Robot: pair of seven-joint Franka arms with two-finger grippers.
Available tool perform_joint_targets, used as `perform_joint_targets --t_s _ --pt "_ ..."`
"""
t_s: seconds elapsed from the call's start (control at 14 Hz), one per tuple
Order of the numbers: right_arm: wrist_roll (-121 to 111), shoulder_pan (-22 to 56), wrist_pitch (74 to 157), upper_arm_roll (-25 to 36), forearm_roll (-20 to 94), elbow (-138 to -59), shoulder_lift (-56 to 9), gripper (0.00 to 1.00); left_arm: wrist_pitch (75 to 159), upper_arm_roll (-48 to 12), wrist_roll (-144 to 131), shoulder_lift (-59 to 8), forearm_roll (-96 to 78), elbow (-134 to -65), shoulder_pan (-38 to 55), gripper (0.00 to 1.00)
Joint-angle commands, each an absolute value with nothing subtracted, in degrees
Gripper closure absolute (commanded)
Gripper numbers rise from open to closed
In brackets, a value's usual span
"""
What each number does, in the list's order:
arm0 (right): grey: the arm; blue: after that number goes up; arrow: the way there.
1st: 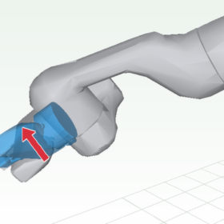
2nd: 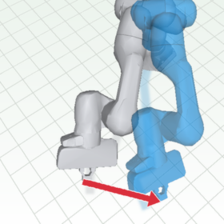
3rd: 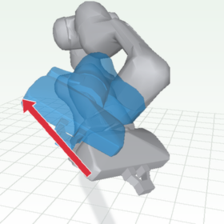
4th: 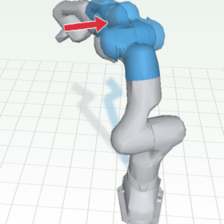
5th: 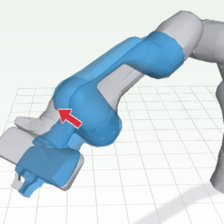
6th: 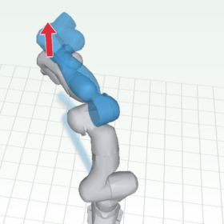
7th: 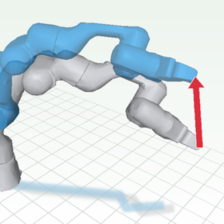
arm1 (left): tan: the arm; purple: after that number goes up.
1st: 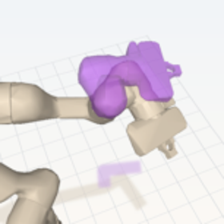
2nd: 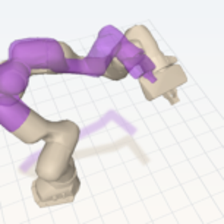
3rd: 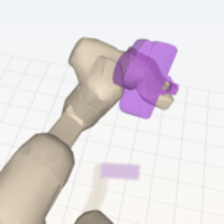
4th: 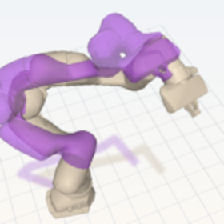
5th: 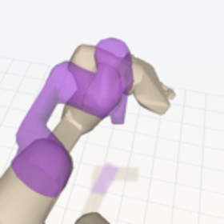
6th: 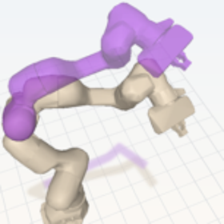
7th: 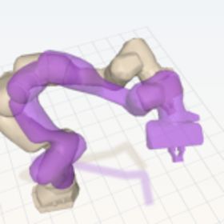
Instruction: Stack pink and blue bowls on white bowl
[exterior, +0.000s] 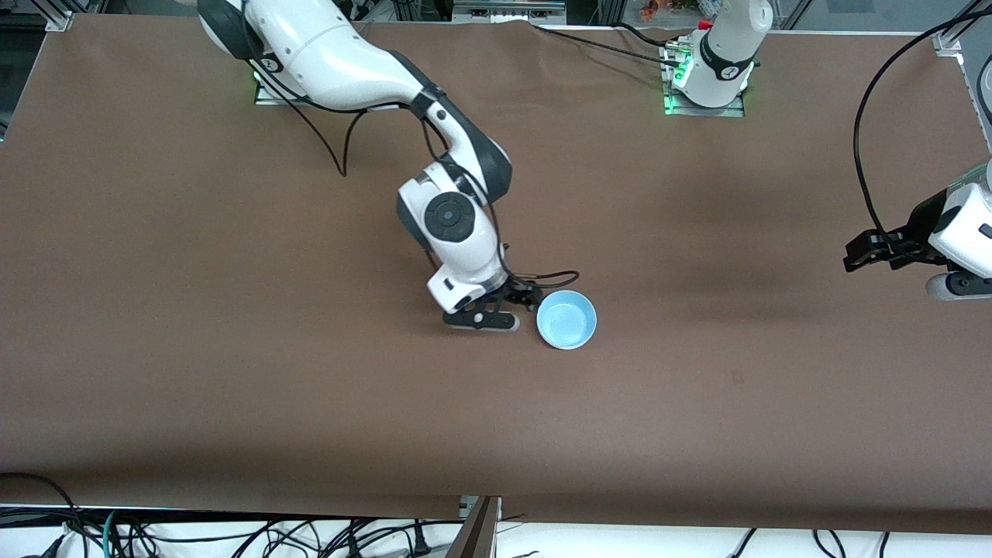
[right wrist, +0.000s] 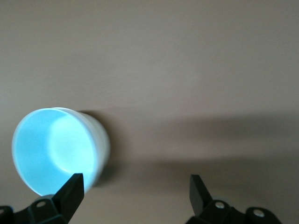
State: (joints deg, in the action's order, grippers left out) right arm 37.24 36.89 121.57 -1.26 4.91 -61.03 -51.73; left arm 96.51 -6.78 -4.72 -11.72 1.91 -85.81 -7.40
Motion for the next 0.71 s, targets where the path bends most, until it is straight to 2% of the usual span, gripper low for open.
perform_joint_targets --t_s 0.0,0.07,0.14,0.36,0.5,0.64 --pt "22.7 34.0 109.4 1.6 4.3 -61.9 -46.0 0.0 97.4 -7.1 -3.5 -10.1 3.1 -87.5 -7.8 0.12" --pt "18.5 34.0 105.1 4.5 4.2 -62.0 -44.3 0.0 97.3 -7.2 -3.5 -10.1 3.2 -87.4 -7.8 0.08" --pt "14.7 34.0 101.0 6.8 4.1 -62.0 -43.1 0.0 97.3 -7.1 -2.9 -10.3 3.3 -87.1 -7.8 0.0" --pt "5.4 32.8 90.8 11.1 4.0 -62.1 -37.9 0.0 97.3 -7.0 1.0 -10.4 3.2 -86.7 -7.9 0.0" --pt "1.1 29.1 84.3 11.3 3.9 -62.4 -34.7 0.0 97.3 -6.9 1.1 -10.7 3.2 -85.5 -7.8 0.0" --pt "0.8 24.5 82.0 9.9 3.0 -67.5 -28.7 0.0 97.2 -6.8 1.0 -10.9 3.2 -84.4 -7.7 0.0"
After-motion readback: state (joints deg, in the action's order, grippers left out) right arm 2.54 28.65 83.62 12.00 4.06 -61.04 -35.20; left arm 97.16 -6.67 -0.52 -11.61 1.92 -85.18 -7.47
